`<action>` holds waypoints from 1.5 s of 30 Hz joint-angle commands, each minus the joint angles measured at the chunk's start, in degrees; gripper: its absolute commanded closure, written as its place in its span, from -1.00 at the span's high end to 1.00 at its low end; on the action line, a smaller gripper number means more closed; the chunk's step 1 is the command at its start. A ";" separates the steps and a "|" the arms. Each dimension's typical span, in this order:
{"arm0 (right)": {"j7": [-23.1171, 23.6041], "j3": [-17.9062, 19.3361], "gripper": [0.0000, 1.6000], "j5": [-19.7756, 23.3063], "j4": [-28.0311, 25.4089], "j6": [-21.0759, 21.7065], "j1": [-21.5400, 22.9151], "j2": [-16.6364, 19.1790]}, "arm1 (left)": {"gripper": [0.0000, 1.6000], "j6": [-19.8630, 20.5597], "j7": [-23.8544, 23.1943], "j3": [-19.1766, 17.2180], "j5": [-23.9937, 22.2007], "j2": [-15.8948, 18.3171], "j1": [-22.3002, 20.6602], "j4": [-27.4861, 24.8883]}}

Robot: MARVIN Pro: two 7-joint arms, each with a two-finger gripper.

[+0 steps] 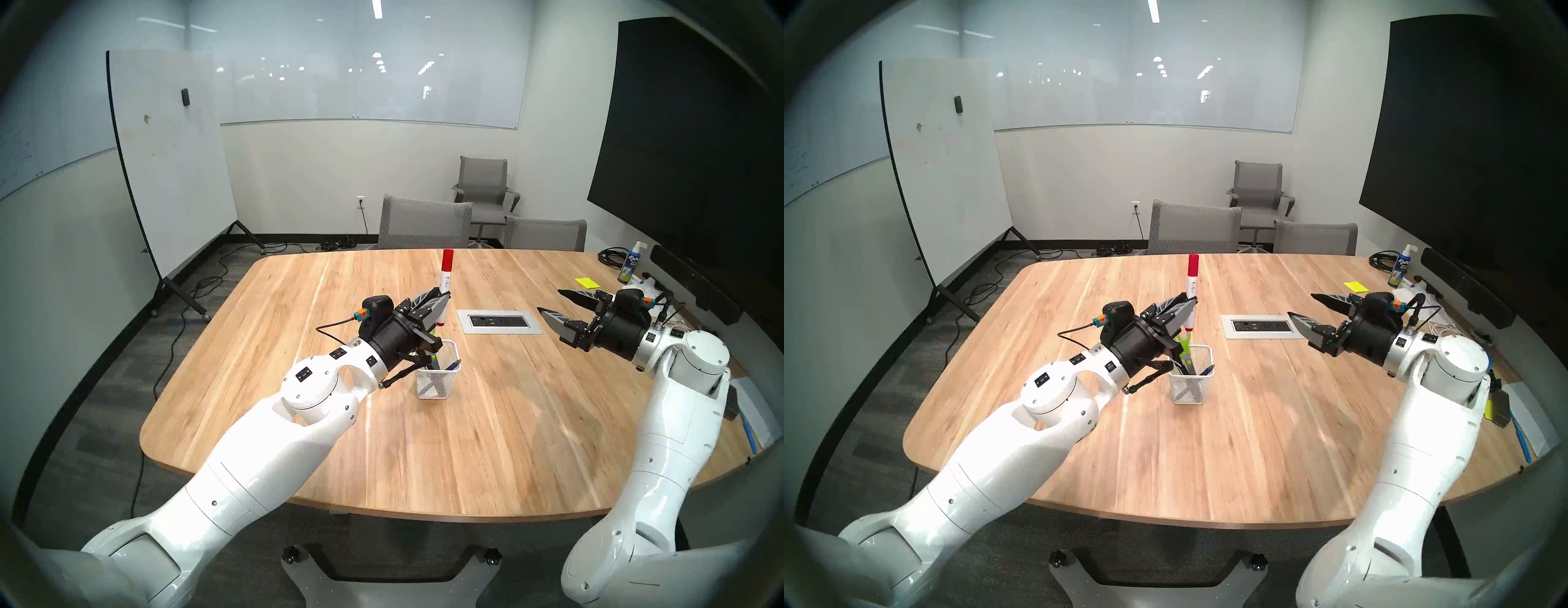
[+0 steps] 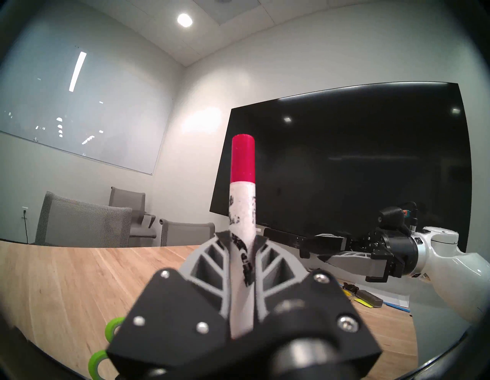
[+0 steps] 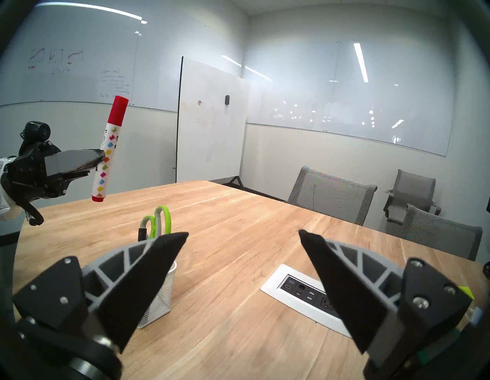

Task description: Place the pen, the marker, and the scissors into the pen holder

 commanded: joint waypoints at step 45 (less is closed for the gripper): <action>0.00 -0.01 1.00 0.08 -0.67 0.24 1.08 0.02 | -1.00 -6.91 5.38 4.19 4.77 -4.15 2.86 6.43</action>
